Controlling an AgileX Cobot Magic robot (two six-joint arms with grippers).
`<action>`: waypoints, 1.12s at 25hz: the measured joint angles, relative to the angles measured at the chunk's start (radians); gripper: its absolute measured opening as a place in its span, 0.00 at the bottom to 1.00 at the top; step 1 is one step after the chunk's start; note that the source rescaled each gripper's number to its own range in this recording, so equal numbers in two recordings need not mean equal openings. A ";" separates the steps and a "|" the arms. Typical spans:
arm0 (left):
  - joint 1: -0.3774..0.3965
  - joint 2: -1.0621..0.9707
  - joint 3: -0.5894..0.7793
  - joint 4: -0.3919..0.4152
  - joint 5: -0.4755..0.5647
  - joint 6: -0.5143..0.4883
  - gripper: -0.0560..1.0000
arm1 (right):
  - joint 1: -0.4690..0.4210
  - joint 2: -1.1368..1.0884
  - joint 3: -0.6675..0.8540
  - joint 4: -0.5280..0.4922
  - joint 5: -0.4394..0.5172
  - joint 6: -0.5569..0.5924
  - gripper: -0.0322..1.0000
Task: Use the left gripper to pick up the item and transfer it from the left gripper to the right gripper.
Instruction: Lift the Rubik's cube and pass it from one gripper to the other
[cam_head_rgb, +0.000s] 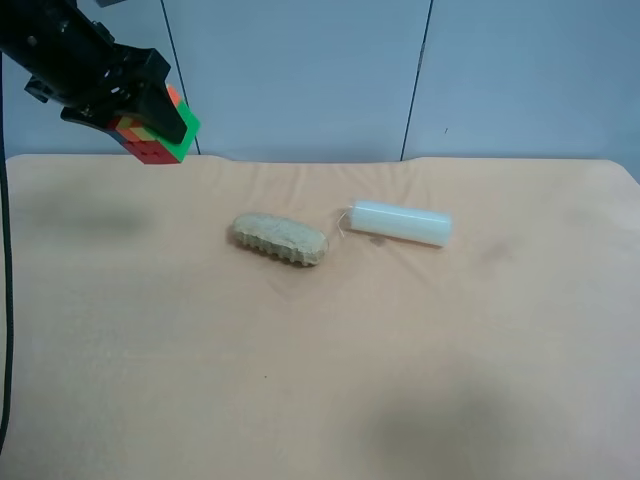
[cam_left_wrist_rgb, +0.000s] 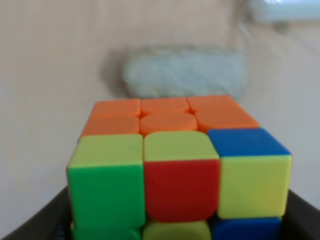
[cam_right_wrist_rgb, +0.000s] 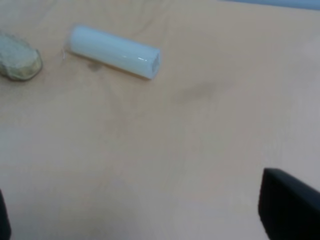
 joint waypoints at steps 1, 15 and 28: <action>-0.001 -0.019 0.032 -0.022 -0.001 0.031 0.06 | 0.000 0.000 0.000 0.000 0.000 0.000 0.99; -0.246 -0.116 0.170 -0.072 0.140 0.321 0.06 | 0.000 0.000 0.000 0.000 0.000 0.000 0.99; -0.379 -0.163 0.187 -0.265 0.045 0.596 0.06 | 0.000 0.000 0.000 0.000 0.000 0.000 0.99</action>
